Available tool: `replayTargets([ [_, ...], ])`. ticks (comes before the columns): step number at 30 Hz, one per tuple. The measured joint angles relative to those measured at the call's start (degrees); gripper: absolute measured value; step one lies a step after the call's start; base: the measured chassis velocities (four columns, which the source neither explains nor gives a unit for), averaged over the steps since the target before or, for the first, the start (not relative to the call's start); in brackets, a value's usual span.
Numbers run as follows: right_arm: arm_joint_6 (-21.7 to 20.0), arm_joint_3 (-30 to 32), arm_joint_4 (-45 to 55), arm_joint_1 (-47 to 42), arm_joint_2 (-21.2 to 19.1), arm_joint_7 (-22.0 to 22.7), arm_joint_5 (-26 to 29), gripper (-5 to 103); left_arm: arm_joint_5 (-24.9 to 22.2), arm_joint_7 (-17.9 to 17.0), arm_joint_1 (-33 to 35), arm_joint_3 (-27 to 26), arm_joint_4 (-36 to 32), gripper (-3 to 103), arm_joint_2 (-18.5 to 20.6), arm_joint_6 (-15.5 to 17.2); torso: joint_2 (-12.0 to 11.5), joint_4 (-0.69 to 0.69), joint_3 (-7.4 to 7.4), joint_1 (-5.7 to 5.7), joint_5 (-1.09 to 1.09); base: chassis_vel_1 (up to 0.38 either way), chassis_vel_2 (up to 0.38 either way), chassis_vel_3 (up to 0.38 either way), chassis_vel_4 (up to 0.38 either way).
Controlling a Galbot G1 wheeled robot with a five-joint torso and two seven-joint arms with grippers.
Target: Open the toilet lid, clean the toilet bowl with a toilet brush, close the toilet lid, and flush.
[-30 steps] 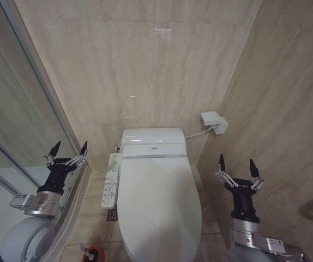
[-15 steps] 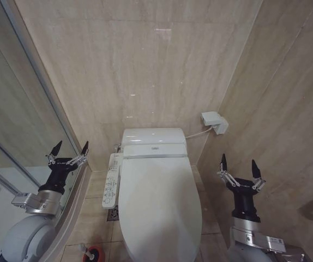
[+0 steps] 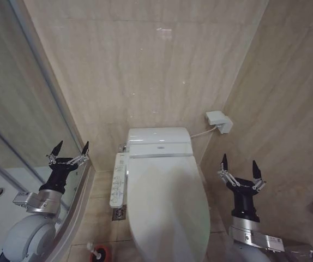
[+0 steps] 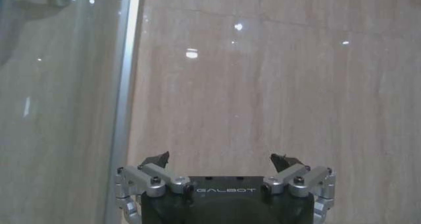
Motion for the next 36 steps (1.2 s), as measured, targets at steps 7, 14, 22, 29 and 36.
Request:
replayTargets([
  [7,0.1,-0.1,-0.03,0.15,0.17,-0.09,0.0,100,-0.02,0.12,-0.29,0.24,0.3,100,-0.05,-0.04,0.0,-0.04,0.0,0.0,0.04,-0.004,0.003,-0.004,-0.007],
  [14,0.27,0.21,-0.05,0.09,0.38,-0.34,0.08,100,-0.06,0.12,0.23,-0.33,0.1,100,-0.33,-0.19,0.0,-0.02,0.0,0.0,0.03,0.0,0.0,0.0,0.0],
  [22,0.27,0.33,0.0,0.18,0.17,-0.27,0.61,100,0.05,0.21,1.09,-1.28,-0.88,100,-0.83,-0.34,-0.01,-0.02,0.0,0.0,0.03,0.0,0.0,0.0,0.0],
  [29,0.28,0.4,0.14,0.15,-0.2,-0.17,1.08,100,0.12,0.26,1.32,-1.5,-1.22,100,-1.15,-0.4,0.0,-0.02,0.0,-0.01,0.03,-0.018,0.016,0.017,-0.022],
  [36,-0.01,0.31,0.17,0.31,-1.08,1.56,0.97,100,0.46,0.38,1.76,-1.51,-1.56,100,-1.87,-0.61,-0.02,-0.02,0.01,0.01,0.03,-0.093,0.098,0.086,-0.103],
])
